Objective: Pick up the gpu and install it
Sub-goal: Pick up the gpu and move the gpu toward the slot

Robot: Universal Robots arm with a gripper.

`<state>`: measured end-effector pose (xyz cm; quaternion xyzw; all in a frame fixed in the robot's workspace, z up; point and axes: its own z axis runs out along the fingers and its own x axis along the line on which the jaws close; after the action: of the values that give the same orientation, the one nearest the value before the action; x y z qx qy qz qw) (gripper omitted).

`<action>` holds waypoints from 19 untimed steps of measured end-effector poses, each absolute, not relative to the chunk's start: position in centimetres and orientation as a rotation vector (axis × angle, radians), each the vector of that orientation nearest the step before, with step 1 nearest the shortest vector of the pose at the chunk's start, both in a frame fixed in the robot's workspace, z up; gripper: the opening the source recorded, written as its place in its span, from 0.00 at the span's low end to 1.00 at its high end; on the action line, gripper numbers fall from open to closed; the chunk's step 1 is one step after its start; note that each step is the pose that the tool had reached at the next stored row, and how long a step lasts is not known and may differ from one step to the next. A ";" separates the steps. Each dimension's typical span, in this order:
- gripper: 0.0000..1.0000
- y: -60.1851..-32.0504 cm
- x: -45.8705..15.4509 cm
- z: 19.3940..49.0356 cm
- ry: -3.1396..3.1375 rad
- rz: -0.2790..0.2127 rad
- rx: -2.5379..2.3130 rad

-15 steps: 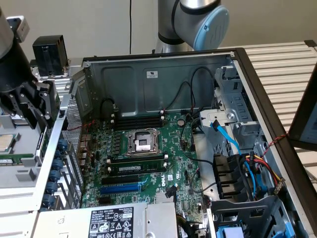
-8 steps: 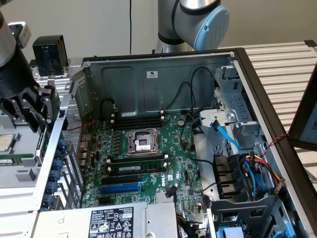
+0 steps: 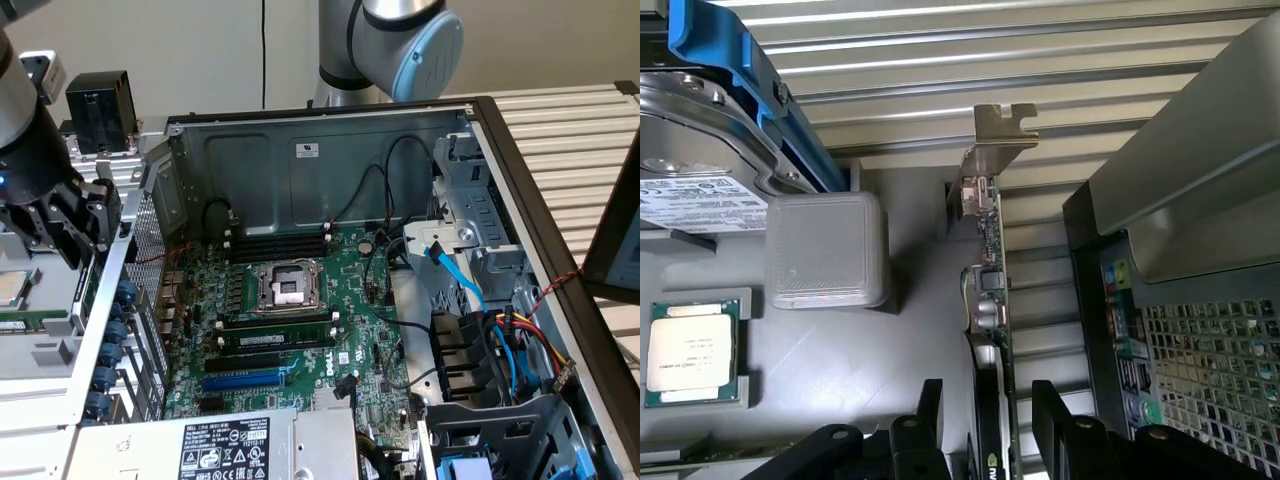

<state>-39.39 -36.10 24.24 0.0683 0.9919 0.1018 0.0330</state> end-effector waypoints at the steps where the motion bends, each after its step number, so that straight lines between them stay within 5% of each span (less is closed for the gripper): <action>1: 0.48 -36.1 -39.4 24.1 3.055 0.315 0.211; 9: 0.48 -35.9 -39.0 23.9 3.070 0.245 0.211; 19: 0.48 -35.9 -38.9 23.5 3.069 0.257 0.212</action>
<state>-38.93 -35.89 23.46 0.0685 0.9938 0.0834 0.0272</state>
